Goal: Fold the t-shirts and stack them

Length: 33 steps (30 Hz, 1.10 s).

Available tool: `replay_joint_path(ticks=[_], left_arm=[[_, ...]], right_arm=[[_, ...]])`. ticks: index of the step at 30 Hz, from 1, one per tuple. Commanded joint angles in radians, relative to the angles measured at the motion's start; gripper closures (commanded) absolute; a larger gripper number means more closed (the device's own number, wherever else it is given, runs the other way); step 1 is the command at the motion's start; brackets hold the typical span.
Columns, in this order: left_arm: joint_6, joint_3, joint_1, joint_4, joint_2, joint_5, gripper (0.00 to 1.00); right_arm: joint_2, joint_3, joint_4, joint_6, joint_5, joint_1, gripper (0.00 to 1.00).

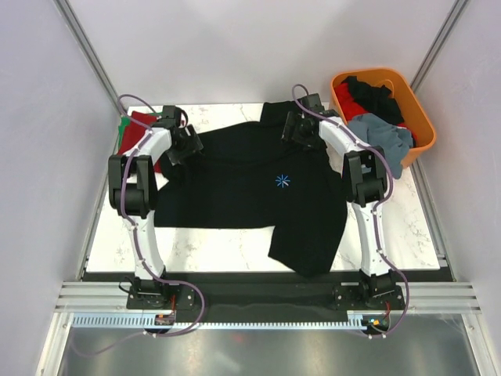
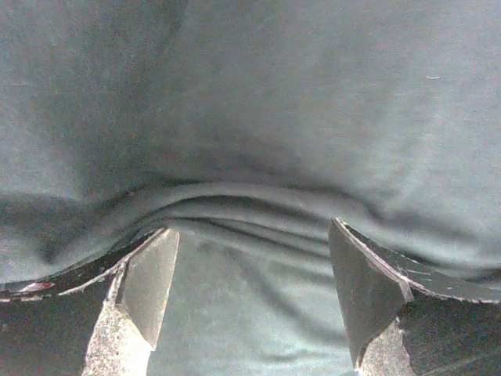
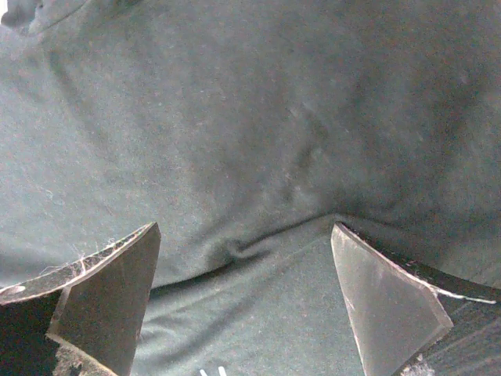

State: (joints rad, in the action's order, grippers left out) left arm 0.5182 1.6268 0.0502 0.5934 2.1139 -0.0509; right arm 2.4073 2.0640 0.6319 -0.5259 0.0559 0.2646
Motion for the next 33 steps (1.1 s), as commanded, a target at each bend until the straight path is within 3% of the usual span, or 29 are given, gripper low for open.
replay_joint_path(ticks=[1,6,10,12,17,20,23,28,33], left_arm=[[-0.020,0.097,0.000,0.111,-0.034,-0.016,0.16],[-0.018,-0.077,0.011,0.108,-0.297,-0.027,0.15],[-0.020,-0.295,0.007,0.106,-0.654,0.048,0.12],[0.000,-0.452,-0.016,0.097,-0.771,0.091,0.11],[0.045,-0.744,-0.159,0.051,-1.078,0.056,0.11],[0.097,-0.890,-0.242,0.016,-1.166,0.004,0.13],[0.161,-0.984,-0.280,-0.042,-1.192,-0.021,0.18],[0.249,-1.006,-0.280,-0.098,-1.134,0.034,0.18],[0.269,-1.028,-0.280,-0.155,-1.008,0.088,0.21]], right_arm=[[0.055,0.142,0.123,0.026,0.068,-0.008,0.02],[-0.117,0.056,0.112,0.049,0.084,0.025,0.02],[-0.415,-0.128,0.111,0.057,-0.040,0.087,0.02],[-0.532,-0.310,0.101,0.041,-0.131,0.105,0.02],[-0.942,-0.838,0.074,-0.109,-0.183,0.142,0.02],[-1.152,-1.101,0.046,-0.161,-0.131,0.142,0.02],[-1.325,-1.261,0.043,-0.192,-0.090,0.142,0.02],[-1.524,-1.392,0.049,-0.236,-0.070,0.143,0.02],[-1.605,-1.469,0.103,-0.310,-0.188,0.140,0.02]])
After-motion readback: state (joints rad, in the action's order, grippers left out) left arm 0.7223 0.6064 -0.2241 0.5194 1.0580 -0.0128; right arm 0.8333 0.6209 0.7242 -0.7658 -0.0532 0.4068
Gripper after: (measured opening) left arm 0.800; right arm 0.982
